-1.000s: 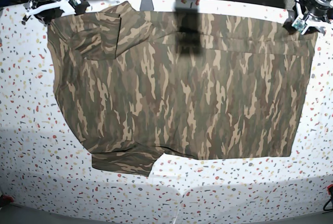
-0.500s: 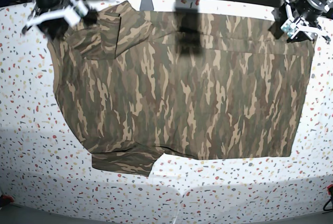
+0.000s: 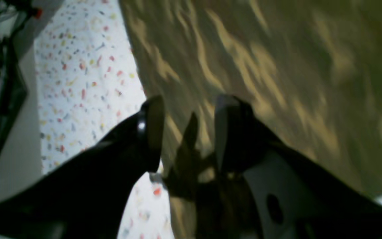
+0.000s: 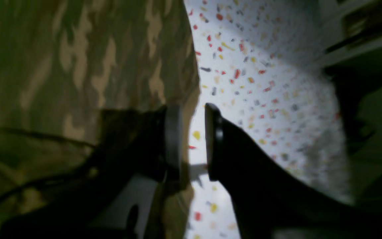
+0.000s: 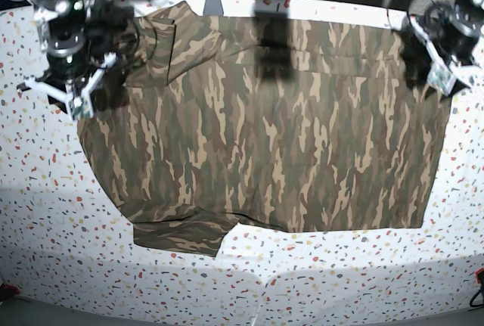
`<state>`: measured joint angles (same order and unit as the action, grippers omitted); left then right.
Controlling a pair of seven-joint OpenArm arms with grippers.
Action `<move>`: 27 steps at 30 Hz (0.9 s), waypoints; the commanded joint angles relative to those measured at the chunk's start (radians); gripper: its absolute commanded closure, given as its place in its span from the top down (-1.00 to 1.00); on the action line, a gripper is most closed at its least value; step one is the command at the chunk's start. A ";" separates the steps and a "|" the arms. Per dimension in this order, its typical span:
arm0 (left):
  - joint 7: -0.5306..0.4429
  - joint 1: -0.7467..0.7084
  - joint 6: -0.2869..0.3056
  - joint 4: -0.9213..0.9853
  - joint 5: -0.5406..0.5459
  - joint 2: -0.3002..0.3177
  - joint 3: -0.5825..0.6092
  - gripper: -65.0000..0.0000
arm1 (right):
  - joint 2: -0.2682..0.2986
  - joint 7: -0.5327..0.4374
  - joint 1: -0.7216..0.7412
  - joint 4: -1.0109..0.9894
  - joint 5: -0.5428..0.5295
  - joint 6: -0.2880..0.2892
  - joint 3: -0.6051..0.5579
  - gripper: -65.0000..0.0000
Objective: Fold the T-shirt properly
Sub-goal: 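Move both grippers to the shirt's side edges and grasp them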
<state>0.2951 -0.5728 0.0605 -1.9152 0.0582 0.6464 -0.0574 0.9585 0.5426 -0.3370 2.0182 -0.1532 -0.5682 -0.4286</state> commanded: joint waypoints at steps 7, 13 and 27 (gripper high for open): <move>0.030 0.206 -0.008 0.040 0.204 0.014 -0.008 -0.23 | -0.117 -0.024 0.068 -0.080 -0.138 0.203 0.177 -0.68; 0.025 0.373 0.043 0.260 0.338 0.014 -0.008 -0.23 | -0.153 -0.020 0.194 -0.192 -0.291 0.371 0.198 -0.68; -0.081 0.888 0.380 0.912 0.500 0.006 -0.006 -0.23 | -0.182 0.034 0.494 -0.433 -0.560 0.599 0.198 -0.68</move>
<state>0.2398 0.2939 0.4431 -0.9836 0.5461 0.6312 -0.0574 0.7609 0.5991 0.1387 1.5715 -0.7136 0.0277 -0.2409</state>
